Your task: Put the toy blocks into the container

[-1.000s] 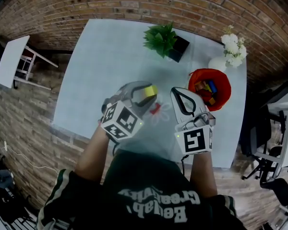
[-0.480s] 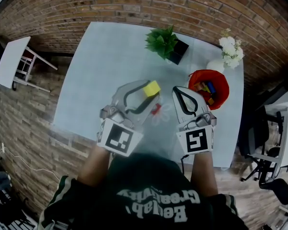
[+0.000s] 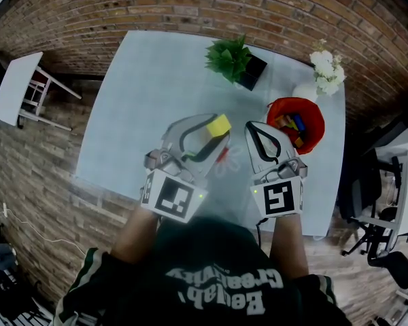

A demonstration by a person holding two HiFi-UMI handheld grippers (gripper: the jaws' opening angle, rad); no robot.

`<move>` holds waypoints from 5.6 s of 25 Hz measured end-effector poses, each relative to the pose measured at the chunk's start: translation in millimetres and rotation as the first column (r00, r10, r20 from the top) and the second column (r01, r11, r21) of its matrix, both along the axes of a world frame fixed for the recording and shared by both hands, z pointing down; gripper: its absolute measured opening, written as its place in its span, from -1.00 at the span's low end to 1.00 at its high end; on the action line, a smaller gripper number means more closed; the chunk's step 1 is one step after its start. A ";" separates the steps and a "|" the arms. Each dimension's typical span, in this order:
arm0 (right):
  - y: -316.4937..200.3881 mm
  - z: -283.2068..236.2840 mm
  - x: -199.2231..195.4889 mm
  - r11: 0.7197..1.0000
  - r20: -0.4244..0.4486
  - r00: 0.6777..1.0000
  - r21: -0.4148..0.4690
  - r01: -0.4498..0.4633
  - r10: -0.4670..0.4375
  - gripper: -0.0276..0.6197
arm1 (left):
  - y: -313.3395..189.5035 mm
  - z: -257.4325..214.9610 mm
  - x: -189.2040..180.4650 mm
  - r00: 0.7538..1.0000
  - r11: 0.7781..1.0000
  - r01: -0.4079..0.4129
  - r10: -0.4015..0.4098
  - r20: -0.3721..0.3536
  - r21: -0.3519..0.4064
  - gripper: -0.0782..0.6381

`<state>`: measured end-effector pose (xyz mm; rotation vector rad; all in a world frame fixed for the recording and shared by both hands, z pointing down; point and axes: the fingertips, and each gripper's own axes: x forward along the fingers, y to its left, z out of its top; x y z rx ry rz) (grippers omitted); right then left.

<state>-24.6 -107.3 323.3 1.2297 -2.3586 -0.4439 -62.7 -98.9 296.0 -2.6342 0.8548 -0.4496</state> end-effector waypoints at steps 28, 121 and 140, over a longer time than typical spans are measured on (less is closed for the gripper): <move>14.6 30.6 177.9 0.970 0.005 0.971 -0.052 -0.238 0.238 -0.90 | 5.5 53.3 177.7 0.966 0.966 -0.239 0.247 0.077 -0.096 -0.37; 8.2 14.7 -36.6 0.993 0.031 0.993 -0.015 0.115 -0.115 -0.90 | 8.9 73.9 -39.5 0.970 0.987 0.127 -0.103 0.220 -0.101 -0.77; 8.5 25.6 -17.5 0.996 0.010 0.997 -0.040 0.077 -0.076 -0.90 | 29.1 176.5 -8.2 0.916 0.907 0.033 0.140 0.376 -0.419 -0.52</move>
